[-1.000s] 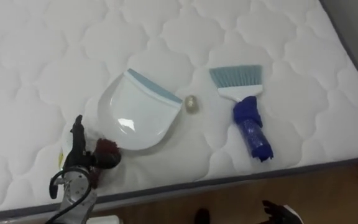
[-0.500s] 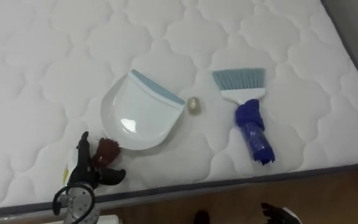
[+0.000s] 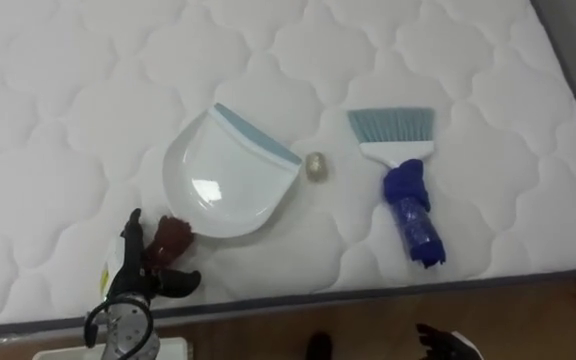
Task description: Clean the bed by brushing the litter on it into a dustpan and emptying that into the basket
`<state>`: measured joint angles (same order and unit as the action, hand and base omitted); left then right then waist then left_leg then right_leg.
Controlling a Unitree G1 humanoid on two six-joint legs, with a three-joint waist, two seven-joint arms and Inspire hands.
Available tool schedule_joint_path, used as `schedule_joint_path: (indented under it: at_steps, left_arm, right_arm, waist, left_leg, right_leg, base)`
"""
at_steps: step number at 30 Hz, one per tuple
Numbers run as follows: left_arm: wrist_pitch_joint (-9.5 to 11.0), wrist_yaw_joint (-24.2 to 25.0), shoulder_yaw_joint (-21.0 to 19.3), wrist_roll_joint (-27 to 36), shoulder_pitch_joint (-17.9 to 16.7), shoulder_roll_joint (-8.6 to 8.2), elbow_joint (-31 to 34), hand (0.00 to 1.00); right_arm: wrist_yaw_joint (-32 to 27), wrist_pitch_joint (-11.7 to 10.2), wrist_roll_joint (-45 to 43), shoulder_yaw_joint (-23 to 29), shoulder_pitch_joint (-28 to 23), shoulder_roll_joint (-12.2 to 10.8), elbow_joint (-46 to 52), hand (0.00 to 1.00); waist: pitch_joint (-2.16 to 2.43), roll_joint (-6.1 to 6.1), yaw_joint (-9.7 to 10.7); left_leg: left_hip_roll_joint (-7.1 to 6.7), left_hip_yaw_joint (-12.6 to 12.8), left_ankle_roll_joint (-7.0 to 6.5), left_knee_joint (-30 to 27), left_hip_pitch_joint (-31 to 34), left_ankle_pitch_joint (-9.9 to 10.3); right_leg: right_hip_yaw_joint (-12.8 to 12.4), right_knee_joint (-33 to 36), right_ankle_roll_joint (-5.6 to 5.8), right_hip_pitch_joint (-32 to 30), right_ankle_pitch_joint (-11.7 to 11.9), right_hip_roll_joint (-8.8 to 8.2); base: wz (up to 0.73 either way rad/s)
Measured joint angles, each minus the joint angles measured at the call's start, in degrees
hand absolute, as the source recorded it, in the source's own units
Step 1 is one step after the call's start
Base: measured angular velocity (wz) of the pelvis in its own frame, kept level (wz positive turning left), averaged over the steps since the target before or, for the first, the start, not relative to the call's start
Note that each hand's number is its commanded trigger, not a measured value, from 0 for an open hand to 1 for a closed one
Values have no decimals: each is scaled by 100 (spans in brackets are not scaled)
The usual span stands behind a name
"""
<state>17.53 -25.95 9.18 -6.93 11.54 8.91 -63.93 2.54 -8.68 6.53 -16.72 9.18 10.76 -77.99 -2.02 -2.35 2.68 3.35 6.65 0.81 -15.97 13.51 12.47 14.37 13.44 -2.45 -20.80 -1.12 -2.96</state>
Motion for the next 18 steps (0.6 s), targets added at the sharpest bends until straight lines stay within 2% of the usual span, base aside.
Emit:
schedule_joint_path:
  at_steps: [3,7,12,18]
  left_arm:
    - [-111,27,-16,-1,41,-24,-30,0]
    - [-238,122,-132,-2,226,-53,-174,0]
    - [-388,180,-167,-4,388,-44,-251,0]
    - [-376,117,-139,-3,531,-5,-252,0]
  right_arm:
    - [-16,12,-1,4,3,-4,3,0]
    - [-63,122,-5,11,4,-6,4,0]
    - [-123,122,-7,11,-4,-1,15,0]
    - [-284,108,17,0,94,37,66,0]
  waist:
    - [0,1,-2]
    - [-3,-3,3]
    - [-25,29,45]
    - [-43,52,63]
  left_leg:
    - [6,130,0,-41,0,0]
    - [4,149,-1,-74,3,0]
    - [8,155,-3,-84,55,1]
    - [-2,182,-15,-205,401,19]
  right_leg:
    - [-6,17,14,1,-16,-16]
    - [-4,46,14,-16,-17,-34]
    - [-9,57,11,-40,-17,-34]
    - [-10,247,-27,-425,6,-83]
  base:
    - [-1]
    - [3]
    - [4]
    - [0]
